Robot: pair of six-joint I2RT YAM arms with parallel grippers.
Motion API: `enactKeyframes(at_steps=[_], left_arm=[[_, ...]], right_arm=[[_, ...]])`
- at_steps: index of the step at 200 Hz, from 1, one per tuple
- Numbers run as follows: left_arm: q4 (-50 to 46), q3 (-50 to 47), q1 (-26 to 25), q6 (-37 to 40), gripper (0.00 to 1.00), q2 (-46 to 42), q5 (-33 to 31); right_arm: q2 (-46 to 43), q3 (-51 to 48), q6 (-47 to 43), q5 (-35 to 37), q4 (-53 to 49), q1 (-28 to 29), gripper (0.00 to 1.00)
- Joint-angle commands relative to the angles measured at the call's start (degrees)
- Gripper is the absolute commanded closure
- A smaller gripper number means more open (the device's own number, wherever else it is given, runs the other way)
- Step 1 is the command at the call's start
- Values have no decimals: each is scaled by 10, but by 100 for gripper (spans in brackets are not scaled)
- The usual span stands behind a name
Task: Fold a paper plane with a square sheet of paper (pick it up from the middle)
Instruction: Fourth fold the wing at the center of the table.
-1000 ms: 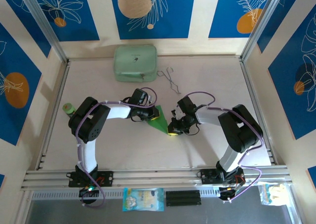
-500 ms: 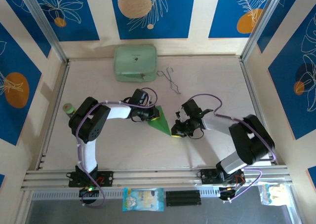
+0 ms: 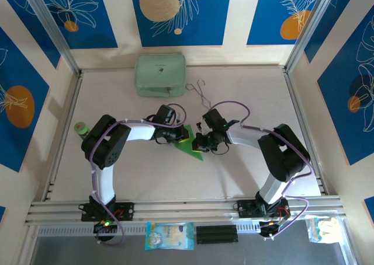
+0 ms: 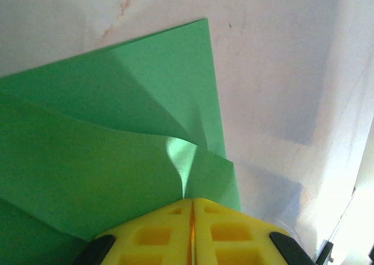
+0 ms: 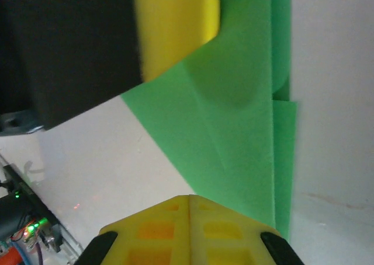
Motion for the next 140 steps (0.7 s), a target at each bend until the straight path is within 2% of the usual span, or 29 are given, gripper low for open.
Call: enactKeyframes(at_steps=[1, 59, 101, 140], left_arm=[[-67, -10, 3, 8, 89, 35, -50], [-109, -4, 4, -4, 89, 46, -77], [-120, -10, 12, -8, 90, 48, -85], [-107, -6, 12, -3, 90, 48, -65]], right_arm=[[20, 5, -2, 11, -2, -2, 95], [30, -76, 9, -4, 17, -14, 96], [-48, -168, 28, -15, 17, -29, 96], [-123, -214, 51, -2, -3, -31, 96]])
